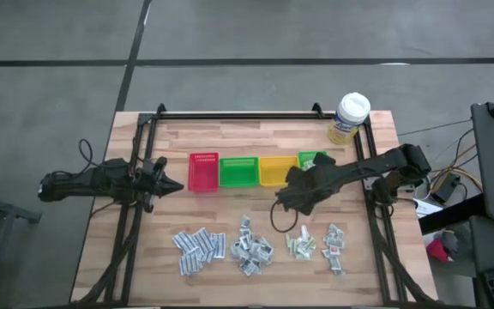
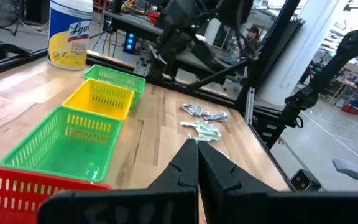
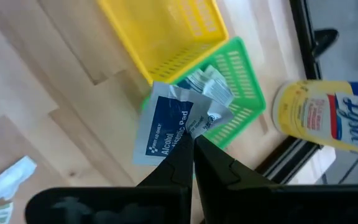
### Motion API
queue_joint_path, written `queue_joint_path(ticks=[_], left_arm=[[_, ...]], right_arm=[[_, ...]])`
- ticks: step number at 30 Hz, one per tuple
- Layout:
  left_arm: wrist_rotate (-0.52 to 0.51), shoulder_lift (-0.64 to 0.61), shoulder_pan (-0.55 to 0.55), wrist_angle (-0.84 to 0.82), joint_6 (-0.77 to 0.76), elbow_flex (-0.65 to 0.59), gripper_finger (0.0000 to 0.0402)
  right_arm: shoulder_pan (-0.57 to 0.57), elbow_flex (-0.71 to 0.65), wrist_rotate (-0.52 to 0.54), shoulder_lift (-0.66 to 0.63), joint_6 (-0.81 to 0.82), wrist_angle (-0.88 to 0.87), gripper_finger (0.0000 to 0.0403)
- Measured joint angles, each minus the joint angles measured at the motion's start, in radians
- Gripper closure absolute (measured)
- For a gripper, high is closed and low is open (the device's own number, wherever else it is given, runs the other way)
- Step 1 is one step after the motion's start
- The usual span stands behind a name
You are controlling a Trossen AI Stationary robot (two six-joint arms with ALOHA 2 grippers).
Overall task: Pick & Place First Aid Supplies
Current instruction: Put the blue alcohol pad into the right green bin
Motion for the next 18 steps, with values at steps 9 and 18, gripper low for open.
queue_joint_path(ticks=[9, 18], left_arm=[[0.0, 0.0, 0.0, 0.0, 0.0, 0.0, 0.0401], [0.0, 0.0, 0.0, 0.0, -0.007, 0.0, 0.0401]], right_arm=[[-0.095, -0.132, 0.0, -0.047, 0.009, 0.007, 0.0394], [-0.229, -0.228, 0.0, -0.052, 0.007, 0.044, 0.0394]])
